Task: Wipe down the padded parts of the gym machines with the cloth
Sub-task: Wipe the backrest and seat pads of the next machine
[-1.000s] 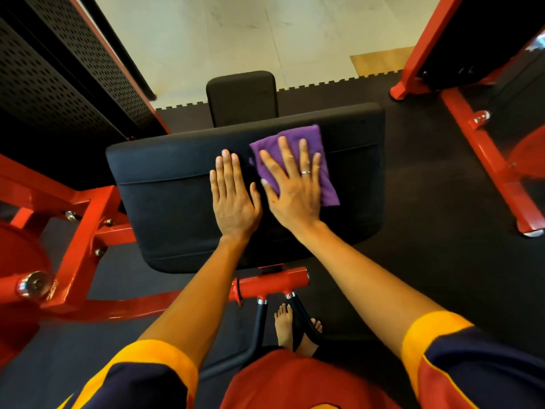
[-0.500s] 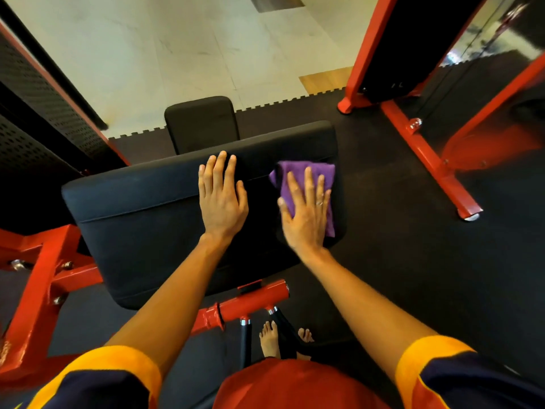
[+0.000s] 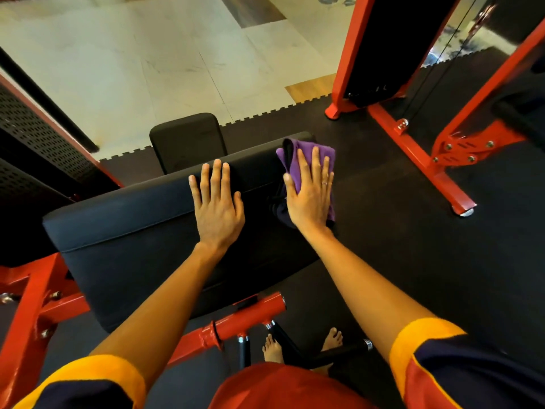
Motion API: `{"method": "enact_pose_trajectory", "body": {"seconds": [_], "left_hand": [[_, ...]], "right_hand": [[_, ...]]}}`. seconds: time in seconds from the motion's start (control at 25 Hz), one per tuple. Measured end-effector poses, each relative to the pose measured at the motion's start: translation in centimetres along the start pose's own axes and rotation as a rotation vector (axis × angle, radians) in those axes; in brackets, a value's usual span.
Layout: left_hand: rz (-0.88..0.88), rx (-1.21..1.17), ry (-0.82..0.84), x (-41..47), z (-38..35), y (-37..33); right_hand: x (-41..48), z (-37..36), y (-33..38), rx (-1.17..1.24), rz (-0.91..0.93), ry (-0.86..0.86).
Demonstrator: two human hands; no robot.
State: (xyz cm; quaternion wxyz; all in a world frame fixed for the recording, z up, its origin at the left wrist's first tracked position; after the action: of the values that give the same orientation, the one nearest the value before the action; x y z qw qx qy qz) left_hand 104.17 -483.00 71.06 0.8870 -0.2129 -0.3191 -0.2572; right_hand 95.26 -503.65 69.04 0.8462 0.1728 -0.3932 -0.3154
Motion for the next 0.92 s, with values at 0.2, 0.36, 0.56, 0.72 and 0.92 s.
{"method": "enact_pose_trajectory", "body": {"seconds": [0.2,0.36,0.56,0.72,0.92], "left_hand": [[-0.185,-0.192,0.001,2.6,-1.3,-5.7],[-0.13,-0.188,-0.001,4.1,-2.9,-7.0],[-0.211,-0.007,0.064,3.6,-4.1,-7.6],[-0.213,0.061,0.099,3.4,-4.6,-7.7],[-0.195,0.057,0.107,3.5,-4.8,-7.6]], "right_hand": [[-6.2,0.0,1.5,-0.017,0.19,0.043],[-0.2,-1.3,2.3,-0.007,0.261,0.069],[7.6,-1.5,-1.4,0.117,-0.22,0.133],[6.5,-0.5,-3.3,0.122,-0.394,0.114],[-2.0,1.0,-3.7,-0.007,-0.169,0.042]]}}
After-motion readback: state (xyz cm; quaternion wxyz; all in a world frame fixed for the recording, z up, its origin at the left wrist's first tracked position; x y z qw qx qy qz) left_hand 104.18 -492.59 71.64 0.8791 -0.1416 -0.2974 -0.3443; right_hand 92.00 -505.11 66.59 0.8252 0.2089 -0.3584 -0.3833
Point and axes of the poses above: each hand's wrist, its own x-axis towards the middle knuckle, its own z-axis out of the back of the hand, y = z × x, the point moved 10 cm from there along x, towards the middle knuckle, and after that the axes turned 15 degrees about -y, right-handed, at the moved point
